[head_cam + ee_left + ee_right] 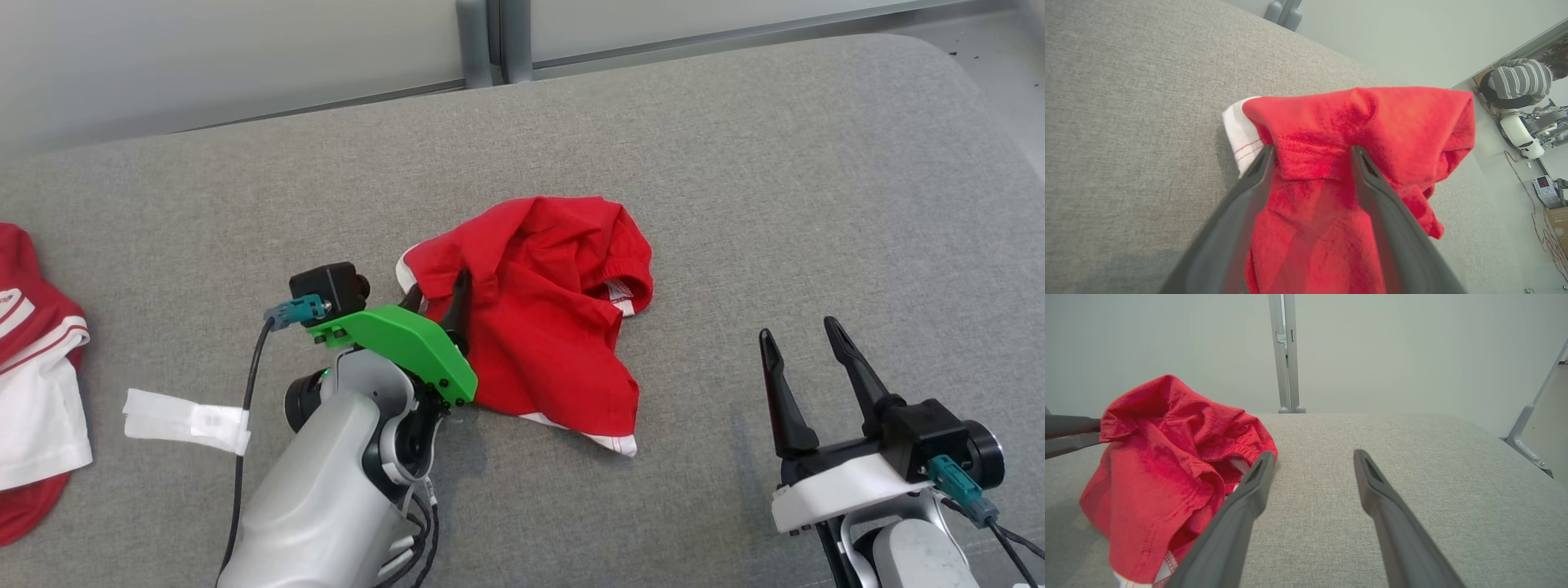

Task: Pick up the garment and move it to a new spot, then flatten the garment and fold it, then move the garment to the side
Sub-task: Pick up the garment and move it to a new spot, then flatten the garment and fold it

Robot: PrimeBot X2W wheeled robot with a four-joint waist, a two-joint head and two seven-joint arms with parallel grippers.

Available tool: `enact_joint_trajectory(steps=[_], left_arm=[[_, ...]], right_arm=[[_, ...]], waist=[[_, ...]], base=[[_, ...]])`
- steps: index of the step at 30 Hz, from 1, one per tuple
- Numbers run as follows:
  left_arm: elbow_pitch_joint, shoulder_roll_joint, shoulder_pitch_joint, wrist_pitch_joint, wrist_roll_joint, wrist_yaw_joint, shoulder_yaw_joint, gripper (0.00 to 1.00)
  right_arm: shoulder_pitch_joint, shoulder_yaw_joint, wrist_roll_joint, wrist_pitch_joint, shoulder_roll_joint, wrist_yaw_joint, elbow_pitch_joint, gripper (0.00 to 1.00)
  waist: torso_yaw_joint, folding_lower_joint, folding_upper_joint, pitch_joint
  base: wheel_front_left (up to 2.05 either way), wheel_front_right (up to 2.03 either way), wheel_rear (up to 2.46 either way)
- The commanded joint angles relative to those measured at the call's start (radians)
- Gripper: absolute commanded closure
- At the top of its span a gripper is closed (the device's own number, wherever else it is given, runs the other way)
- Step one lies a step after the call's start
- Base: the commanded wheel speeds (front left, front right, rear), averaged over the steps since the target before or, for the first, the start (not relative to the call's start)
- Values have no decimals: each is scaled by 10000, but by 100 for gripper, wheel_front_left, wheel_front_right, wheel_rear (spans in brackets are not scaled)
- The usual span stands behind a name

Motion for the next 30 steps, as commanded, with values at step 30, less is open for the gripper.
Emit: enact_joint_trajectory(steps=[30], left_arm=[[-5461,1632,2229,2488,1466,821,-3306,0]], right_arm=[[-86,26,324,-32,-18,1,-86,0]], waist=[[-968,0,89,507]], base=[[0,0,0]])
